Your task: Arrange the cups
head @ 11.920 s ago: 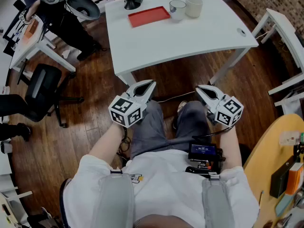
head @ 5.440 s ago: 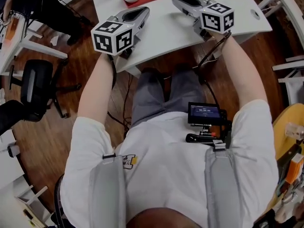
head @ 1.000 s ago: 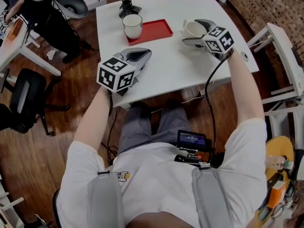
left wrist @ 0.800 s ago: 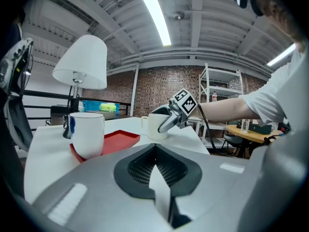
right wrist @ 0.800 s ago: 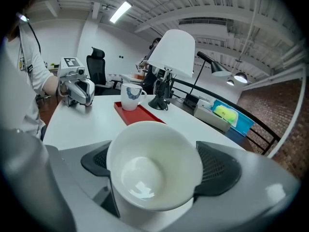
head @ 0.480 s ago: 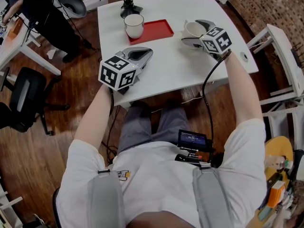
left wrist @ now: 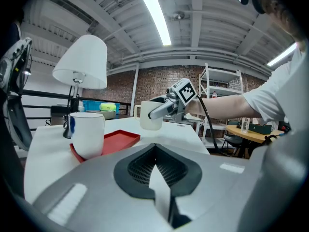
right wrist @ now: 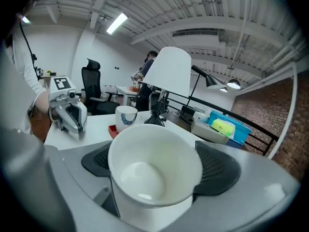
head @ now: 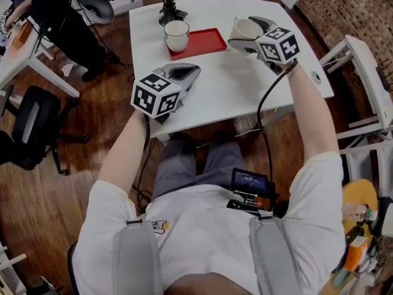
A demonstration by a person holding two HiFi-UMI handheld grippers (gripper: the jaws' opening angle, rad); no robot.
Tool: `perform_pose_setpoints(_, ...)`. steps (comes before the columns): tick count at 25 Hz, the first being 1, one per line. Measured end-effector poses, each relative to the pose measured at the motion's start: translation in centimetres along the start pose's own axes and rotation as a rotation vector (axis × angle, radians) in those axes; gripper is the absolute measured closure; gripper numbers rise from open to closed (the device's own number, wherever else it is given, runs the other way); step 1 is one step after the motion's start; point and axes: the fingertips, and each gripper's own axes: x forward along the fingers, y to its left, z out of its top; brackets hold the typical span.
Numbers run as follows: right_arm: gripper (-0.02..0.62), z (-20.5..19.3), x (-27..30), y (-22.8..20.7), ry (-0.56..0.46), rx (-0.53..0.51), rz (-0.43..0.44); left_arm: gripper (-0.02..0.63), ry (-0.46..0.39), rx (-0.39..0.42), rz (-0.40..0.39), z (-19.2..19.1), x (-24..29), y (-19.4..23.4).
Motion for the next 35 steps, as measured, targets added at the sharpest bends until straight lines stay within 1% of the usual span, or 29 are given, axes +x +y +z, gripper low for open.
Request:
perform_pose_setpoints(3,0.095,1.7,1.0,0.0,-0.037,0.012,-0.011,0.606,-0.002,0.002,0.000,0.0,0.0,0.0)
perform_pose_setpoints(7,0.095,3.0,3.2,0.4,-0.060,0.018,-0.025,0.606,-0.003,0.002,0.000,-0.1,0.1,-0.1)
perform_pose_setpoints(15,0.095,4.4,7.6,2.1,-0.055,0.008,-0.014,0.606,-0.013,0.005,-0.001,0.1,-0.1,-0.2)
perform_pose_setpoints(19,0.095,4.2,9.1,2.8,-0.038,0.005,-0.011,0.606,-0.017,0.005,0.001,0.0,-0.1,-0.2)
perform_pose_setpoints(23,0.095,3.3,10.2,3.0,-0.014,0.018,-0.012,0.606,-0.017,0.005,0.005,0.0,-0.2,-0.2)
perform_pose_setpoints(29,0.093,2.4,10.8,3.2,-0.001,0.013,-0.026,0.606,-0.016,0.005,0.007,0.0,-0.2,-0.2)
perform_pose_setpoints(32,0.092,2.6,10.8,3.1,-0.004,0.022,-0.050,0.606,-0.018,0.004,0.011,0.0,-0.3,-0.1)
perform_pose_setpoints(35,0.091,2.5,10.9,2.7,-0.005,0.050,-0.101,0.606,-0.019,0.003,0.013,0.0,-0.3,-0.1)
